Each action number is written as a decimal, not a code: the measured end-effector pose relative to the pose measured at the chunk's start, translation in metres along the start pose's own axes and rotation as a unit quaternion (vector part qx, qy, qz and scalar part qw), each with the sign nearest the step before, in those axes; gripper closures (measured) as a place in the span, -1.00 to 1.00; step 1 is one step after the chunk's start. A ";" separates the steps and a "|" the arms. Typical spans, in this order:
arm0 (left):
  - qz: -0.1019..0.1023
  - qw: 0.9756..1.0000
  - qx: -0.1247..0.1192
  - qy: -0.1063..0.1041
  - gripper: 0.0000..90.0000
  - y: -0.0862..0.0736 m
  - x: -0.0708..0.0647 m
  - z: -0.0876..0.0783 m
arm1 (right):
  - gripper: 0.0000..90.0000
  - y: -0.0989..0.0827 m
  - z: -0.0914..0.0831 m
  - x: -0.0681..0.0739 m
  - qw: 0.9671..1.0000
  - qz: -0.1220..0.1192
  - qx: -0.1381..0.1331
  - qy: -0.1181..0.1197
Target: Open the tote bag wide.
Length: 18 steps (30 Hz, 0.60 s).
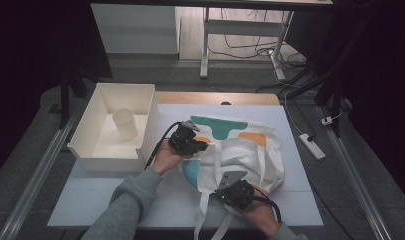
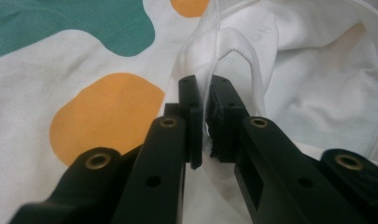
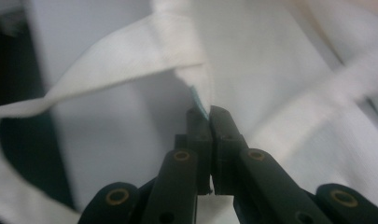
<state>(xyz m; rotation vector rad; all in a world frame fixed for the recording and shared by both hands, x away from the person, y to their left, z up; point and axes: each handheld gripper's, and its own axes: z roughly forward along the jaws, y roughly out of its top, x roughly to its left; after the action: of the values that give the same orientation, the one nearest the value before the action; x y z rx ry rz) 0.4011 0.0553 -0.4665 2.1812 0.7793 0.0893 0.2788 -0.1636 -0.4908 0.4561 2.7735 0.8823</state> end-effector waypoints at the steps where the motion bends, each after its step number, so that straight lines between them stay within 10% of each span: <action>1: -0.001 1.000 -0.004 0.002 0.86 0.000 0.000 -0.001 | 0.96 0.001 -0.004 0.001 1.000 -0.001 -0.007 0.015; 11: 0.002 0.999 -0.033 0.009 0.89 0.003 -0.001 -0.018 | 0.96 0.026 -0.045 0.028 0.994 -0.014 -0.059 0.092; 18: 0.006 1.000 -0.026 0.010 0.89 0.002 -0.002 -0.016 | 0.96 0.021 -0.035 0.023 0.990 -0.002 -0.064 0.125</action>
<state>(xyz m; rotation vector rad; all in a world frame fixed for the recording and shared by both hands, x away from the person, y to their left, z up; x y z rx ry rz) 0.3959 0.0640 -0.4534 2.1377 0.7672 0.1351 0.2521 -0.1579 -0.4524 0.3403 2.9124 1.1827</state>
